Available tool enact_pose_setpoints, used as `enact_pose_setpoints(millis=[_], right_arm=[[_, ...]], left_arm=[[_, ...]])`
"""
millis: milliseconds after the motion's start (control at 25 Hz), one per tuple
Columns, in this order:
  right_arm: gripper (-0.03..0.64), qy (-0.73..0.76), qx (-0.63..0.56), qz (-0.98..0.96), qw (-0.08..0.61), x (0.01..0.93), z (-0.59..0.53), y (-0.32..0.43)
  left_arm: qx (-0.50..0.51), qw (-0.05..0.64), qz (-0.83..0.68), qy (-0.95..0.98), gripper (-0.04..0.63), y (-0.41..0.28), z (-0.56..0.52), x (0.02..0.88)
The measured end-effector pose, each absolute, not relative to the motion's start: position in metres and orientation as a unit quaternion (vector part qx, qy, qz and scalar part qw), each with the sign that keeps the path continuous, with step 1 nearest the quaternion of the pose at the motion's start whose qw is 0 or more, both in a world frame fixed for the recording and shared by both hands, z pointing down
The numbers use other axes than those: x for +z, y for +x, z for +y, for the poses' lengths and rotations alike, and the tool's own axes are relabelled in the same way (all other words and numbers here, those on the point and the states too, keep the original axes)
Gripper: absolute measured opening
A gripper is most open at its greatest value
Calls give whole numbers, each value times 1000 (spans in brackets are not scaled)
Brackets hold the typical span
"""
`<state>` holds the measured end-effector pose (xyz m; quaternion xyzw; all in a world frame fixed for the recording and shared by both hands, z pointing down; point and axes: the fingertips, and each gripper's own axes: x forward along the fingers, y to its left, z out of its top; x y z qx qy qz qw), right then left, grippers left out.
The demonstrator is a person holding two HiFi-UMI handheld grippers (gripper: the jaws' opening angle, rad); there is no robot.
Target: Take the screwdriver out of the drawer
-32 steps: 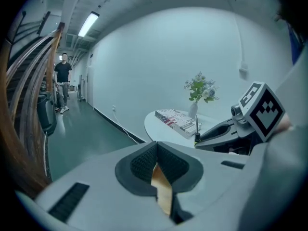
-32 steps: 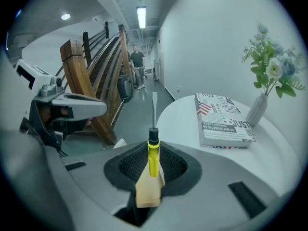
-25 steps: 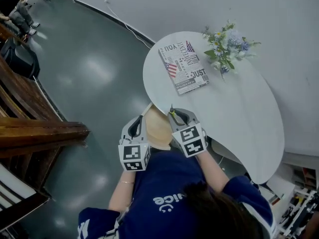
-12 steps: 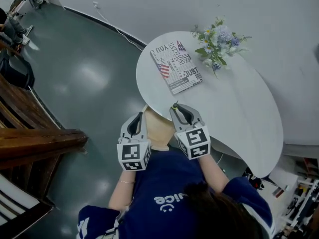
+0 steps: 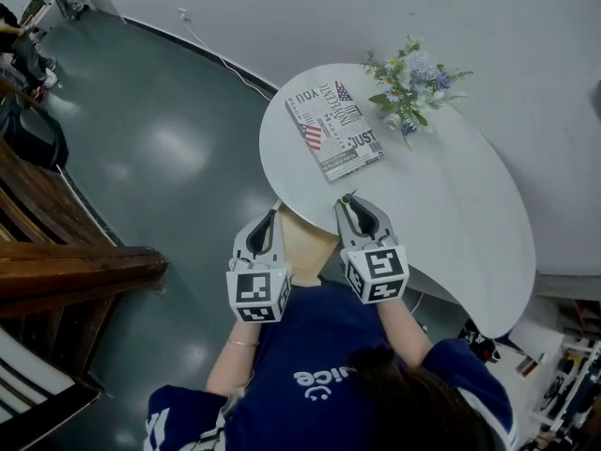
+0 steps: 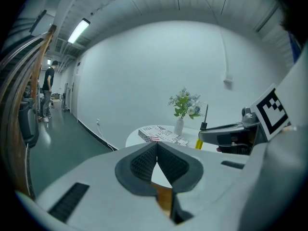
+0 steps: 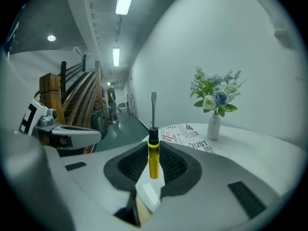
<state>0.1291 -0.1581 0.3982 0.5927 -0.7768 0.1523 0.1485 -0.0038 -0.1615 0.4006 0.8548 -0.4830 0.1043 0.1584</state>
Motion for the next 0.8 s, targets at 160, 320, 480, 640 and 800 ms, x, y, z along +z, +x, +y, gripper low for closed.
enact_pose_setpoints(millis=[160, 320, 480, 640, 800], right_arm=[[78, 591, 143, -780, 149, 398, -158, 128], [78, 585, 140, -783, 155, 399, -155, 123], [78, 577, 133, -790, 158, 399, -156, 117], [78, 572, 128, -794, 163, 402, -156, 115], [78, 567, 115, -797, 174, 402, -155, 111]], left_arm=[[105, 151, -481, 857, 5, -2, -162, 397], [106, 148, -484, 856, 5, -4, -160, 395], [106, 142, -491, 853, 5, -7, -160, 394], [112, 140, -494, 851, 5, -8, -158, 397], [112, 144, -496, 849, 5, -11, -156, 398]])
